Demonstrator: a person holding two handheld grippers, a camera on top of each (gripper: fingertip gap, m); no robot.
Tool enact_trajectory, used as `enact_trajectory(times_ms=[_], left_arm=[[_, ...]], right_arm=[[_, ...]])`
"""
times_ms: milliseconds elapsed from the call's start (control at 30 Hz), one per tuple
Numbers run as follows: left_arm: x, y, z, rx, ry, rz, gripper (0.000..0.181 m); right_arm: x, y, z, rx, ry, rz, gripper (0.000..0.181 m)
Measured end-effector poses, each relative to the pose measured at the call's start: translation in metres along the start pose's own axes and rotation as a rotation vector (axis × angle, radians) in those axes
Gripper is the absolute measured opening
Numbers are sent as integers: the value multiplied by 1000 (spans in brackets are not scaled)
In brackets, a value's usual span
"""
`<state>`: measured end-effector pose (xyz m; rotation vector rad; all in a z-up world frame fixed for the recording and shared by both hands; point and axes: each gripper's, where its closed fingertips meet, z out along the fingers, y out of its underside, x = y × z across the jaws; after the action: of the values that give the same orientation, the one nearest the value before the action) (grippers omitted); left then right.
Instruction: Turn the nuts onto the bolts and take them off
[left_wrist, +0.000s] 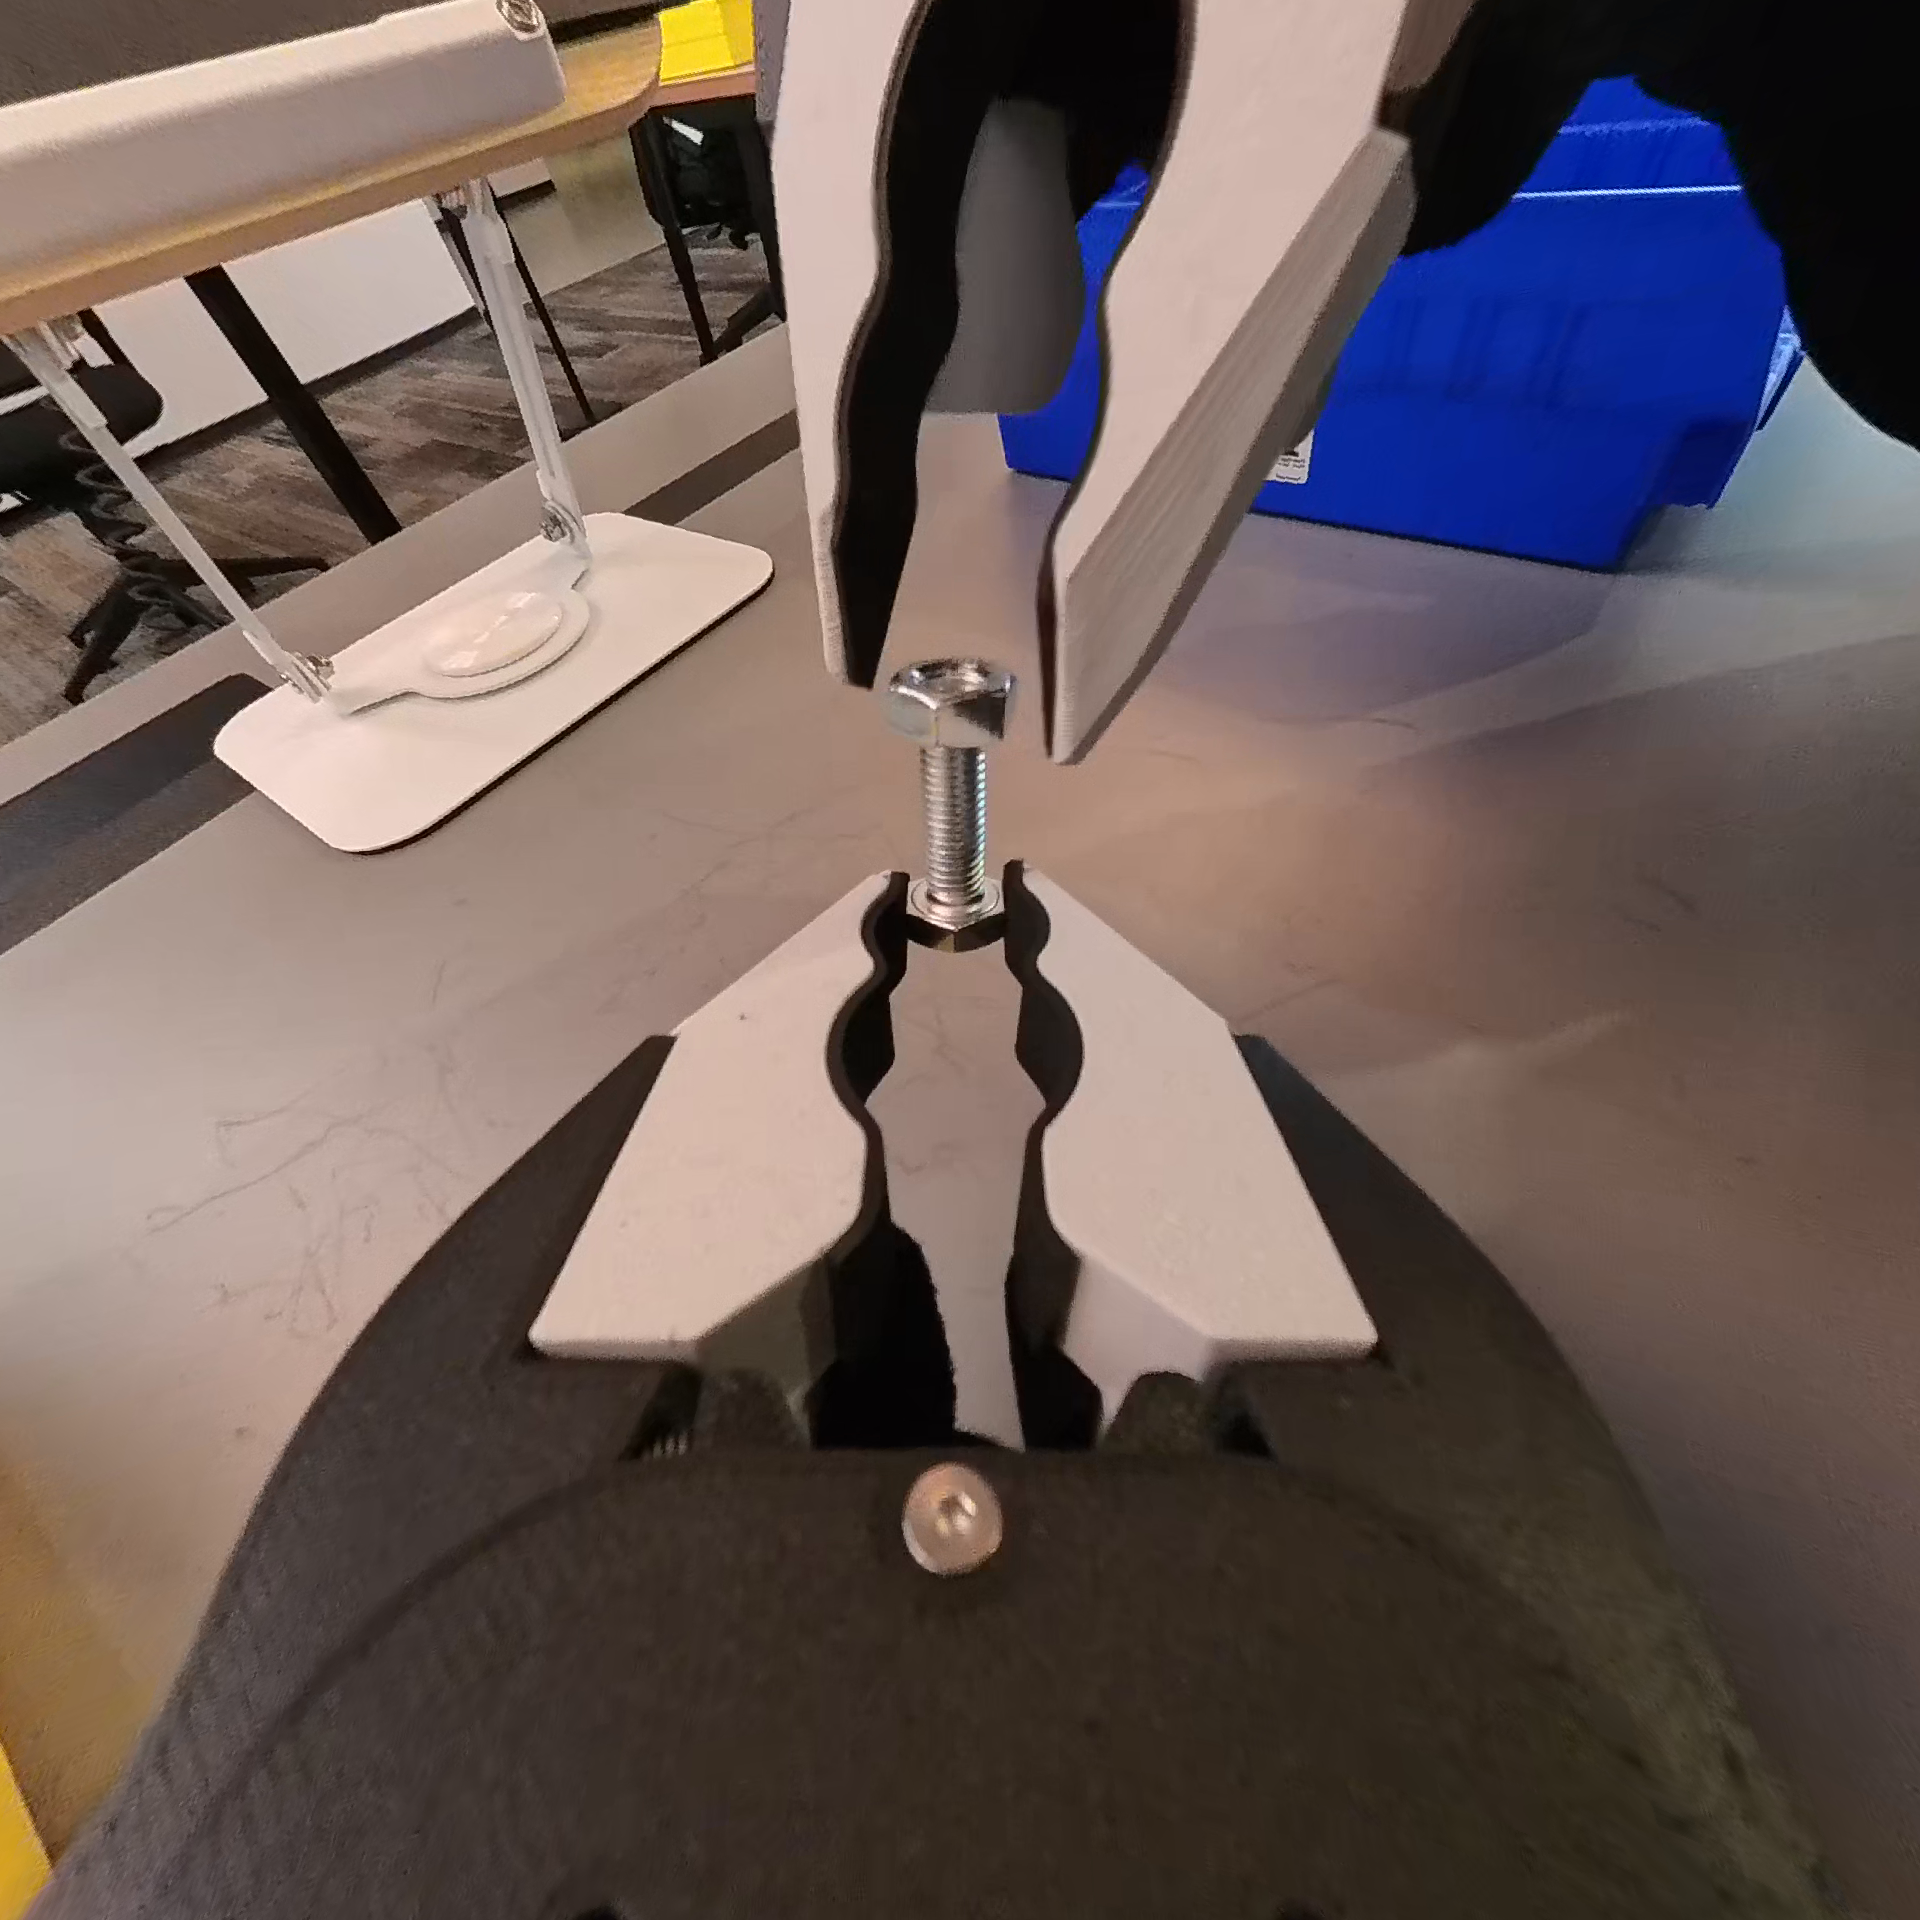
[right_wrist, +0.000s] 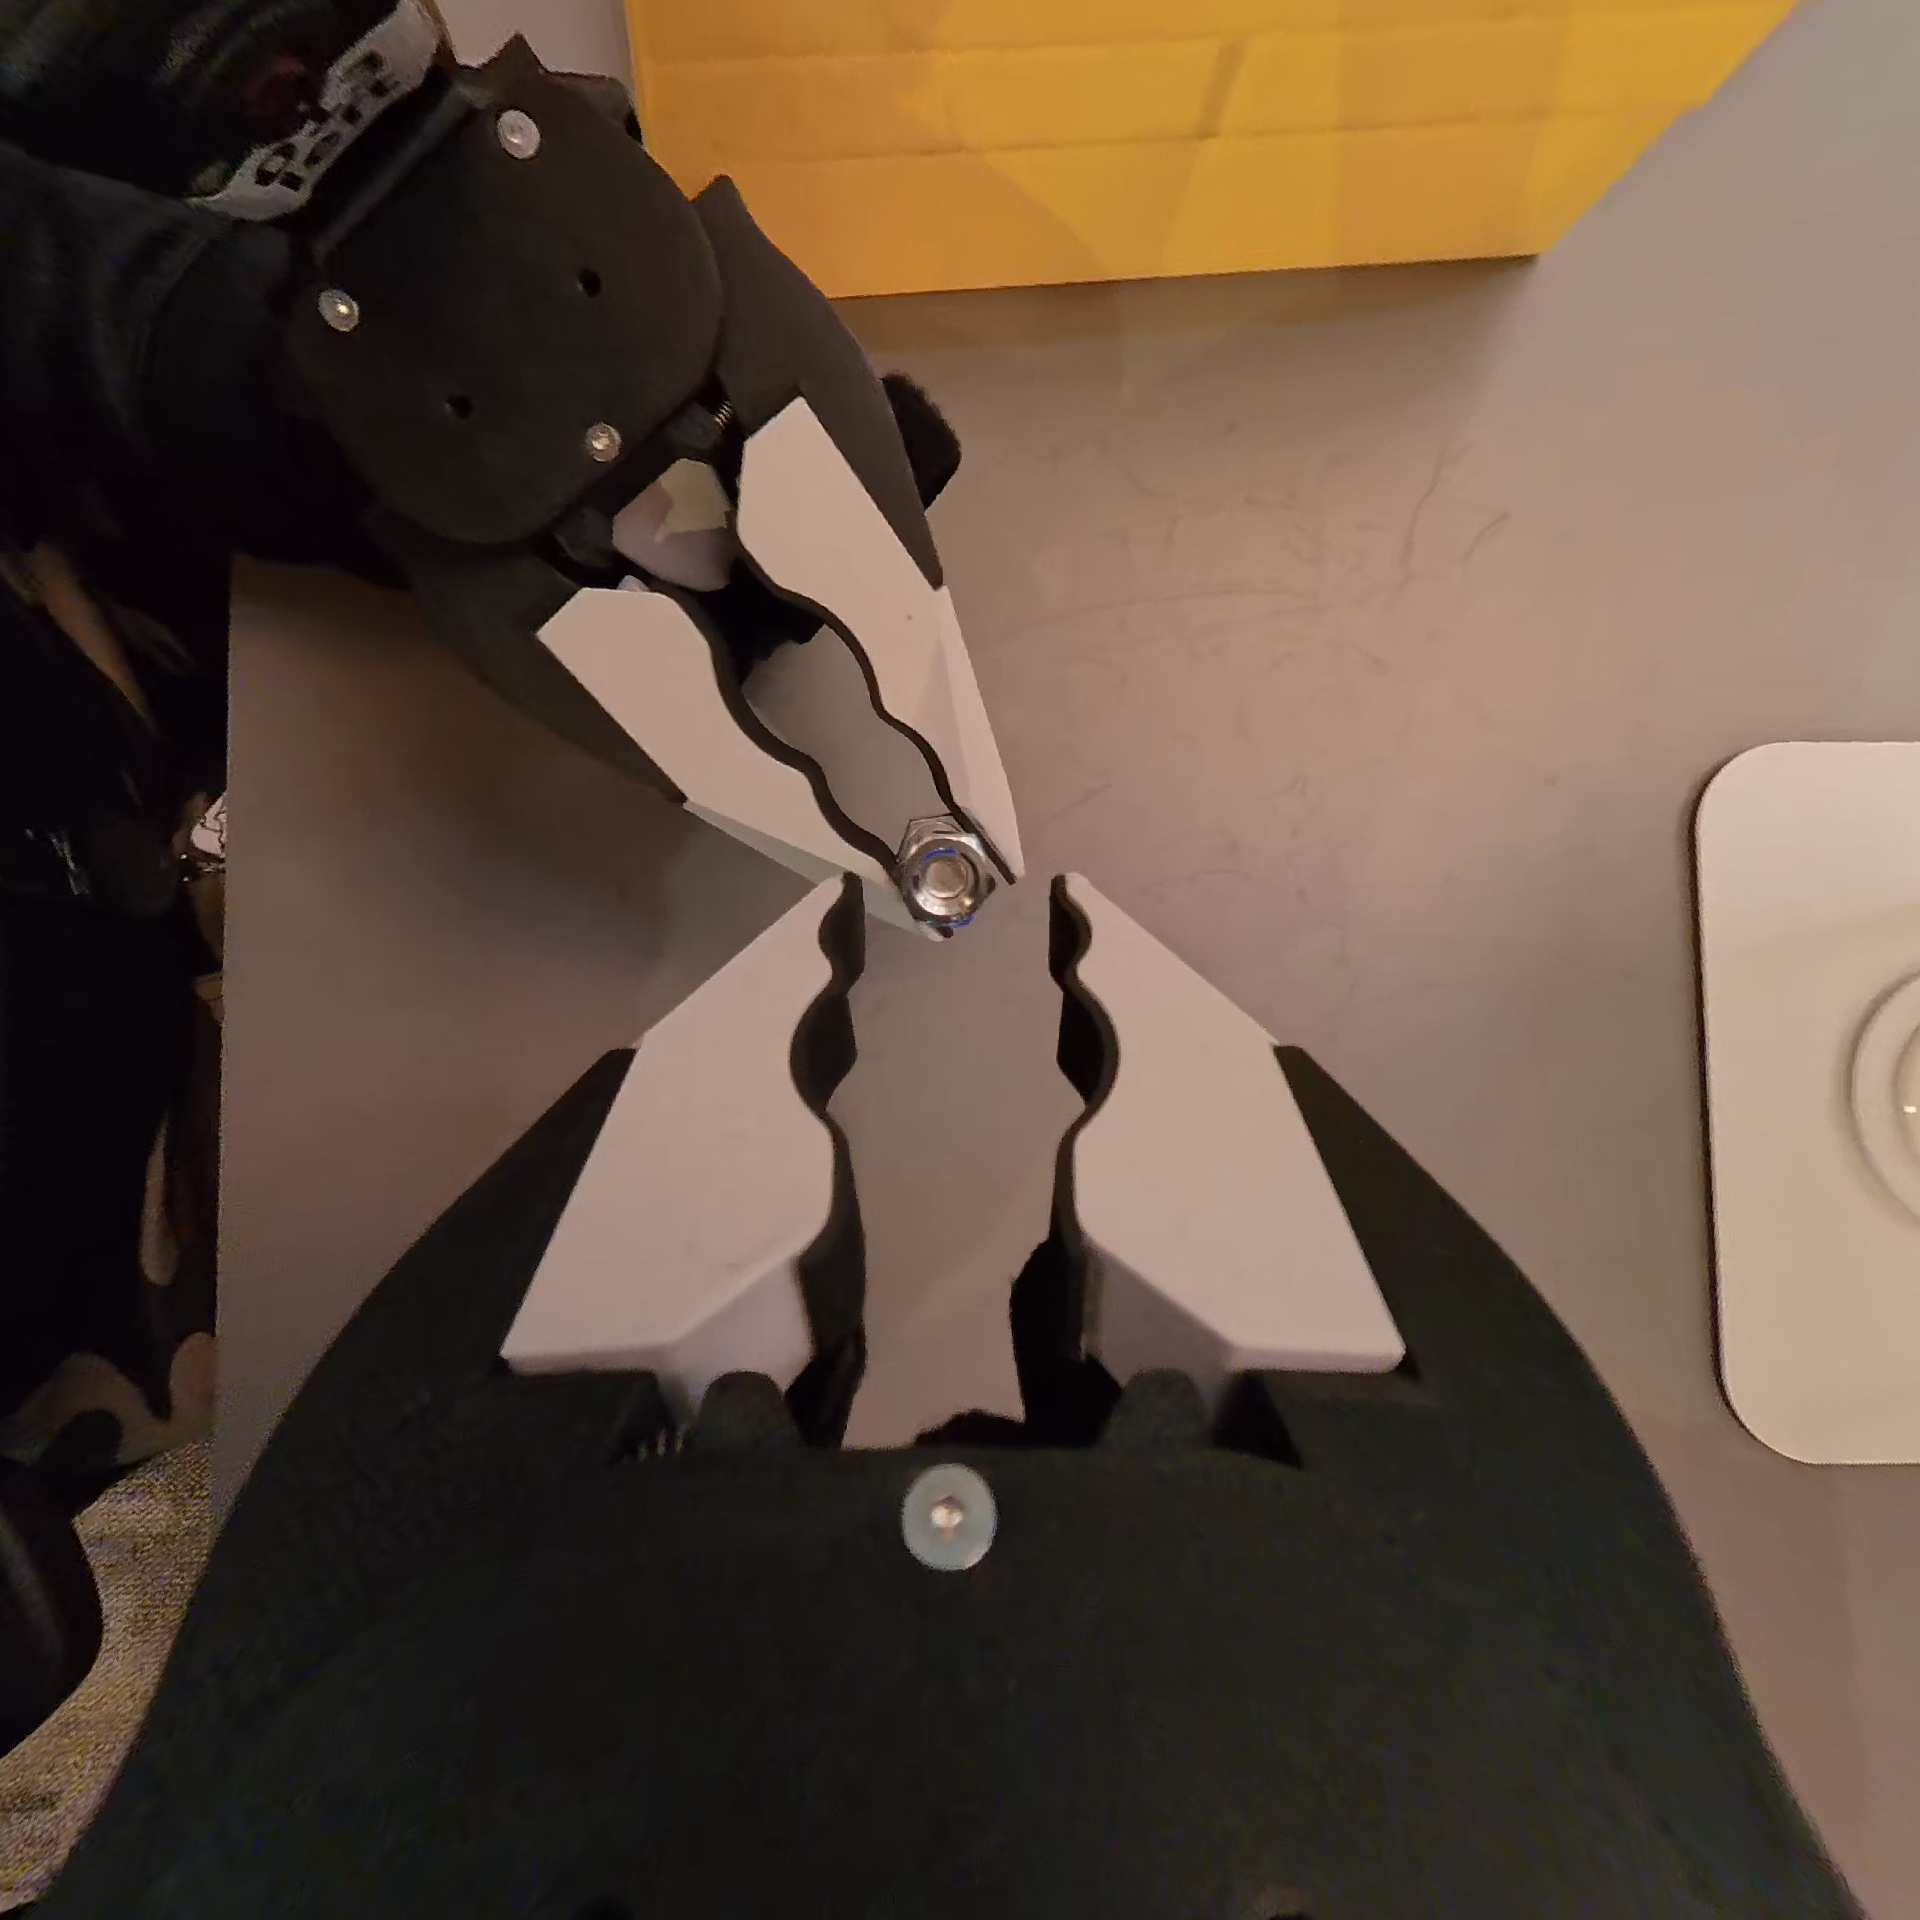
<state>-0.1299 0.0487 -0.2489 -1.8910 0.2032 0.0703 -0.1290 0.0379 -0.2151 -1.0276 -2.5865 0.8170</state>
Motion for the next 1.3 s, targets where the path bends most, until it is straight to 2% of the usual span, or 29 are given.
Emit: enact_trajectory(times_ms=[200,367,567,667,733,767,800,1000,1100,1200,1300], left_arm=[[0,0,0,-2,1,-2,16],[-1,0,0,3,1,-7,16],[-1,0,0,-1,2,-6,16],[-1,1,0,-3,2,-6,16],[0,1,1,-8,2,-1,16],[0,1,1,-5,2,-1,16],[0,1,0,-3,3,-5,16],[0,1,1,-4,4,-6,16],[-1,1,1,-5,3,-8,16],[-1,1,1,-4,3,-8,16],[-1,1,1,-5,5,-9,16]], right_arm=[[-11,1,0,-4,-27,-58,34],[-12,15,1,-73,-47,-42,21],[-8,-3,-4,37,-25,-42,36],[-12,0,0,12,-42,-54,36],[-14,7,0,-30,-53,-47,28],[-16,11,0,-49,-74,-40,17],[-17,13,-1,-56,-87,-32,16],[-10,0,-3,24,-48,-32,34],[-13,3,1,-1,-60,-42,37],[-21,13,0,-48,-121,-22,16],[-12,13,-2,-42,-82,2,22]])
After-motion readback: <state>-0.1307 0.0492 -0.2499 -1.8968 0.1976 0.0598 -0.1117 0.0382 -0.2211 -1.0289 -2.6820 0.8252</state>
